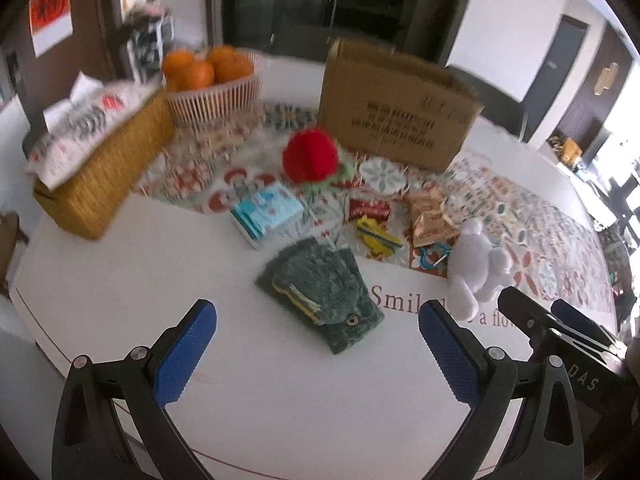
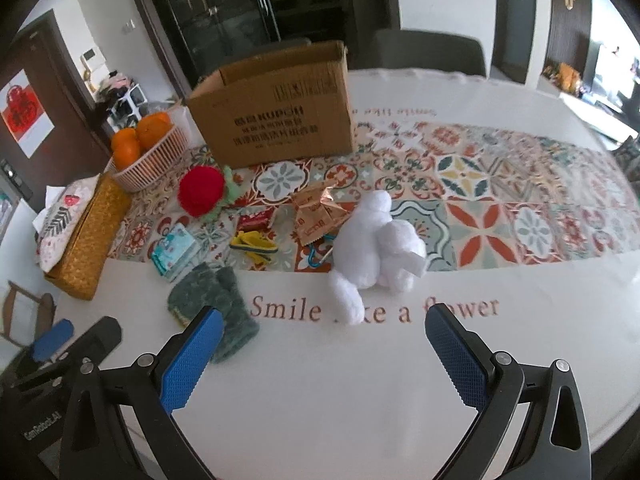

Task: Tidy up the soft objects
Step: 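Grasp the white plush bunny with the right tool while the left tool grasps the green glove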

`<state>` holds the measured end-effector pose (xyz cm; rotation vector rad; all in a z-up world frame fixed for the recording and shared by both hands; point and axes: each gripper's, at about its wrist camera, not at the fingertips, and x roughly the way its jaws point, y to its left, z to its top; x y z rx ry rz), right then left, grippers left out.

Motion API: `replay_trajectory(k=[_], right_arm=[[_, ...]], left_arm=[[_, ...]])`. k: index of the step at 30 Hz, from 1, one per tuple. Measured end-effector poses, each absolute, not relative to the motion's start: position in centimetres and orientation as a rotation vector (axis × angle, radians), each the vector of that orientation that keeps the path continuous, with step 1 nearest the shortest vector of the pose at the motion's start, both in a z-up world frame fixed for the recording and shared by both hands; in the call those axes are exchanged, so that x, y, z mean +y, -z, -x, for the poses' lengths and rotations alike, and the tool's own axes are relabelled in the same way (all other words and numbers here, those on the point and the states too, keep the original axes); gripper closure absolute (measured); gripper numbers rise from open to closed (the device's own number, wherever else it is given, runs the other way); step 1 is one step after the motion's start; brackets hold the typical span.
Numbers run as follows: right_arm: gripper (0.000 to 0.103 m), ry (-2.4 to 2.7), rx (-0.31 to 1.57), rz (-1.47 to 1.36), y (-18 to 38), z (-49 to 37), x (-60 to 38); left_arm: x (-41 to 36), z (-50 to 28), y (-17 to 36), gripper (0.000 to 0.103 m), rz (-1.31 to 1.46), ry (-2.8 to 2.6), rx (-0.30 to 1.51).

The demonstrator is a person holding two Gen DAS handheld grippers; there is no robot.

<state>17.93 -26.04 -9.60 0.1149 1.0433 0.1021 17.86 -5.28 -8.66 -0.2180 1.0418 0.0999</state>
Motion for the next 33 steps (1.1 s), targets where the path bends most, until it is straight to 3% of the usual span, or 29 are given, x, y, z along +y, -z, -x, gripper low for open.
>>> replay_trajectory(k=[17, 27, 30, 33], right_arm=[[0.001, -0.046, 1.237, -0.125, 18.3, -27.3, -28.3], [0.002, -0.013, 1.253, -0.065, 20.3, -29.3, -28.4], [0.013, -0.009, 1.273, -0.081, 21.1, -29.6, -28.6], [0.016, -0.003, 1.278, -0.085, 21.5, -29.4, -28.7]], left_arm=[[-6.2, -25.6, 18.4, 0.002, 0.337, -0.236, 1.286], [-6.4, -26.7, 20.7, 0.013, 0.323, -0.261, 1.345], [-6.5, -26.6, 20.6, 0.022, 0.297, -0.259, 1.336], [-6.7, -26.3, 20.5, 0.030, 0.274, -0.230, 1.318]])
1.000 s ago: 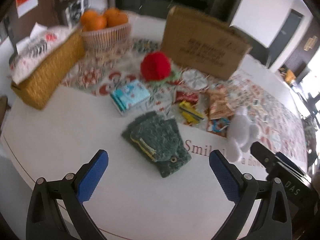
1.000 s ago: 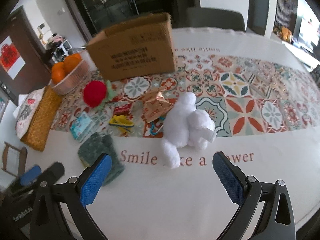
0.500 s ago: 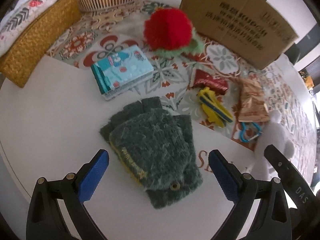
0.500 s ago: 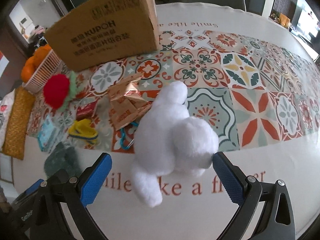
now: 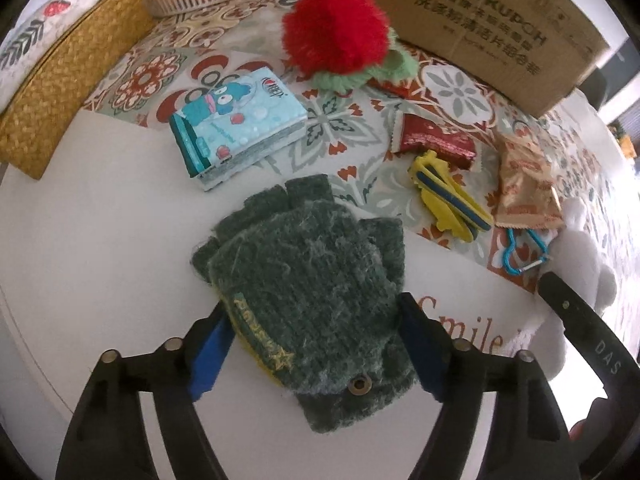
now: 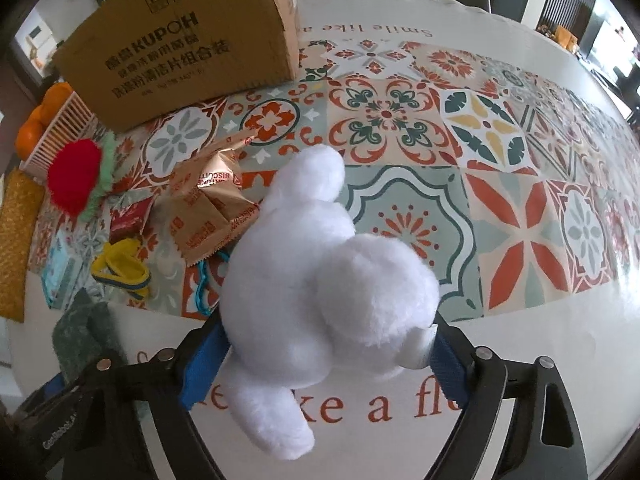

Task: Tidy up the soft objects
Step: 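Grasp the white plush bunny with the right tool while the left tool grasps the green glove, then carry the bunny and glove over the cardboard box and release both inside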

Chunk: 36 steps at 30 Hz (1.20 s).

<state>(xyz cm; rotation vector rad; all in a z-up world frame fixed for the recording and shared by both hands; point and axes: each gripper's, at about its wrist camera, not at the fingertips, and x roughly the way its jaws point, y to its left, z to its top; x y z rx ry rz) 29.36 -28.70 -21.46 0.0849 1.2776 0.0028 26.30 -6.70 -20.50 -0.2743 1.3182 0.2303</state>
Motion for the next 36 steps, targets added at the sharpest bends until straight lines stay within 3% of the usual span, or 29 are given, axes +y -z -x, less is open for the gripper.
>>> replay_trajectory(k=[4, 8, 12, 36], right_arm=[[0.019, -0.013, 1.269, -0.088, 21.3, -28.7, -28.6], [0.020, -0.049, 1.276, -0.102, 21.0, -27.3, -27.8], [0.020, -0.089, 1.277, -0.092, 20.1, -25.6, -26.7], [0.019, -0.133, 1.016, -0.103, 9.4, -22.6, -23.8]], left_arm=[[-6.7, -25.5, 20.3, 0.042, 0.248, -0.177, 1.291], [-6.5, -24.6, 19.7, 0.066, 0.244, -0.111, 1.265], [-5.7, -23.4, 19.0, 0.080, 0.229, -0.048, 1.233], [-5.0, -24.5, 7.8, 0.083, 0.113, 0.186, 0.918]])
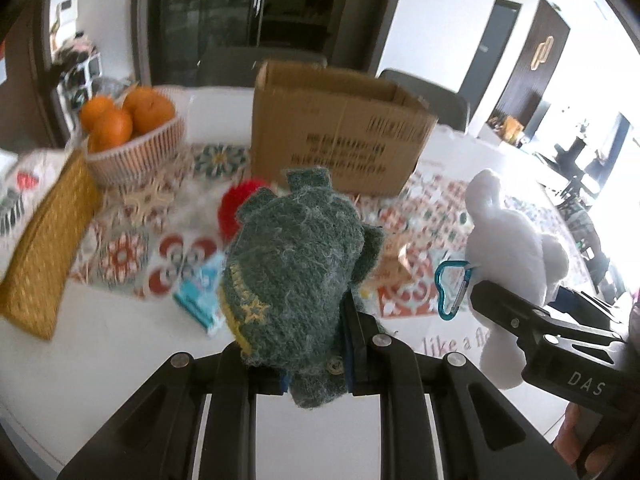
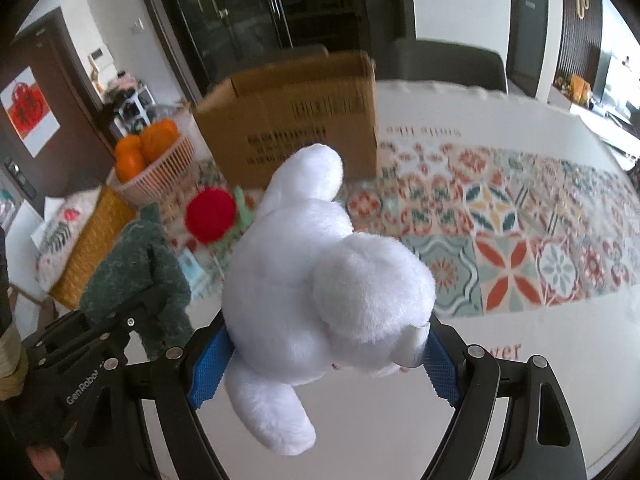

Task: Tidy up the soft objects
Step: 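Carry the bunny and glove over the cardboard box and release both inside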

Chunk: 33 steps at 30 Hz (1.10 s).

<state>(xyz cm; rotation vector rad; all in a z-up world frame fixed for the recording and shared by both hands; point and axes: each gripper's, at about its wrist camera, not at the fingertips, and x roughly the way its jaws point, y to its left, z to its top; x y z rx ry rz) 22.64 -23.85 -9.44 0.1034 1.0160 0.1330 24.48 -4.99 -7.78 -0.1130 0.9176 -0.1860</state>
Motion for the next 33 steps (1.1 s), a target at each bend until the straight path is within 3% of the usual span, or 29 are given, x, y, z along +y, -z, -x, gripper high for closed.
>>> replay_trajectory(k=[14, 33], right_arm=[[0.019, -0.136, 0.837, -0.122, 3.4, -26.4, -22.3], [0.019, -0.147, 0.797, -0.082, -0.5, -37.0, -21.7]], left_arm=[[-4.4, -29.5, 1.7, 0.083, 0.037, 0.273, 0.766], [-4.4, -40.6, -2.0, 0.083, -0.051, 0.335, 0.722]])
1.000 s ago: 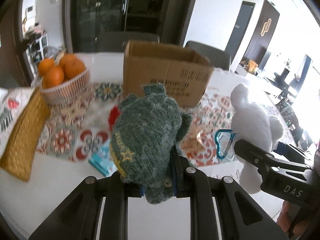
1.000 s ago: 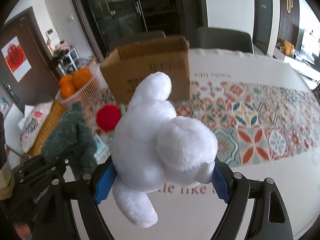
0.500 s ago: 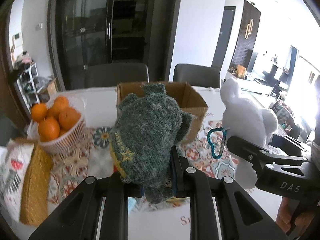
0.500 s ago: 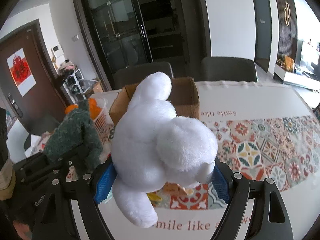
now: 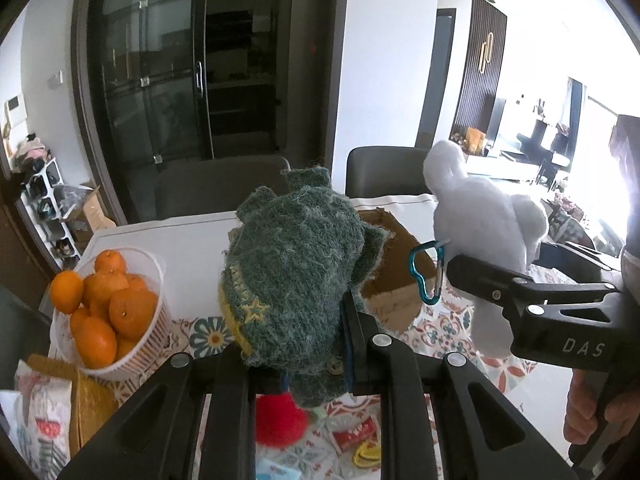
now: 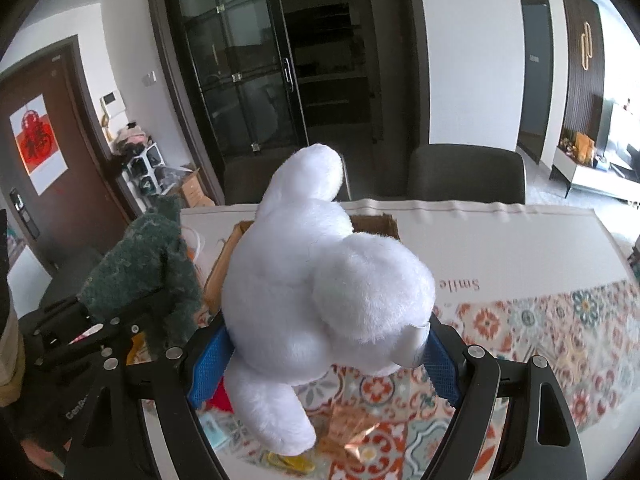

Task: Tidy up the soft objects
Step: 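Carry the bunny and glove over the cardboard box and release both inside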

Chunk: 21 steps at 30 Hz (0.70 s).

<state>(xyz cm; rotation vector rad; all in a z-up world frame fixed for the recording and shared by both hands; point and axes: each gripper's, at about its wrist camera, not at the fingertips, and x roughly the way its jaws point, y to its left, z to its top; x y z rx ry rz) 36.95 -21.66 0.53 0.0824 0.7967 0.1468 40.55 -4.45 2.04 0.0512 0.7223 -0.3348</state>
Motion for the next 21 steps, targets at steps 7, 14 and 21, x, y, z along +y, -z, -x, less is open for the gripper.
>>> replay_trajectory(k=[7, 14, 21], right_arm=[[0.019, -0.172, 0.850, -0.071, -0.5, -42.0, -21.0], [0.019, -0.212, 0.952, -0.095, 1.5, -47.1, -20.6], [0.019, -0.210, 1.046, -0.112, 4.4, -51.4, -21.2]], left_arm=[[-4.4, -45.2, -1.6, 0.083, -0.059, 0.343, 0.779], [-5.1, -48.9, -0.4, 0.082, -0.071, 0.350, 0.847], [-6.1, -52.8, 2.1, 0.081, -0.063, 0.373, 0.953]])
